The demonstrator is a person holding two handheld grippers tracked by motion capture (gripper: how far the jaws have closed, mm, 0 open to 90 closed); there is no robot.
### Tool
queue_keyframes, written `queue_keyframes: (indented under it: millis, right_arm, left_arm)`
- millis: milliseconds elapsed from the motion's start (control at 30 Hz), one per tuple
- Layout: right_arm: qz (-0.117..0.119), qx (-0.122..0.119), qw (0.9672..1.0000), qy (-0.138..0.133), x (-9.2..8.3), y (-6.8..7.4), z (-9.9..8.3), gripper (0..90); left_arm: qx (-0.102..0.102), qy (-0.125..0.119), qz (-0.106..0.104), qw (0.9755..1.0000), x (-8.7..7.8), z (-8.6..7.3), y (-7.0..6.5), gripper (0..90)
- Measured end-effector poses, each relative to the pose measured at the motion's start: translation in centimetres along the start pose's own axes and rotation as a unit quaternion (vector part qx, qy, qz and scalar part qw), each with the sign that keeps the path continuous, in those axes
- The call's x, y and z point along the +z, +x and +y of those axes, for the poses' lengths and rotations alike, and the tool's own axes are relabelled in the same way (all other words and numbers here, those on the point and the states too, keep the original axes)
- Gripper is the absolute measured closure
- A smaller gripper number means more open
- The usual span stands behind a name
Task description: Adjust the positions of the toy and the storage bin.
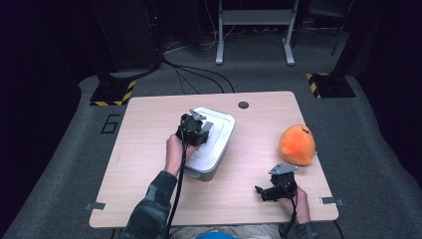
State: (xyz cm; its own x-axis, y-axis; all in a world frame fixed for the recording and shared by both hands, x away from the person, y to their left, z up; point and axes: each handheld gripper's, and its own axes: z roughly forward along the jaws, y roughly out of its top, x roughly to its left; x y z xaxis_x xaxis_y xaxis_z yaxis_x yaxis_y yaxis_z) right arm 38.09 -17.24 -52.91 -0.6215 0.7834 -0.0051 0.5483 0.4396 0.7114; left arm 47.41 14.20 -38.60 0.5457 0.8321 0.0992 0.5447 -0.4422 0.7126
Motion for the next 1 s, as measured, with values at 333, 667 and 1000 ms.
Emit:
queue_keyframes:
  millis: [333, 667, 1000]
  right_arm:
    - [0.000, 0.000, 1.0000, 0.000, 0.00, 0.00, 0.00, 1.1]
    - [0.000, -0.001, 1.0000, 0.000, -0.01, 0.00, 0.00, 1.1]
    - [-0.001, -0.002, 1.0000, -0.001, -0.01, 0.03, -0.01, 1.1]
  left_arm:
    - [0.013, 0.000, -0.026, 0.9996, -0.11, -0.08, 0.15, 66.3]
    - [0.039, 0.000, -0.053, 0.9979, -0.28, -0.12, 0.23, 66.5]
    - [0.069, -0.010, -0.084, 0.9940, -0.35, -0.41, 0.46, 66.4]
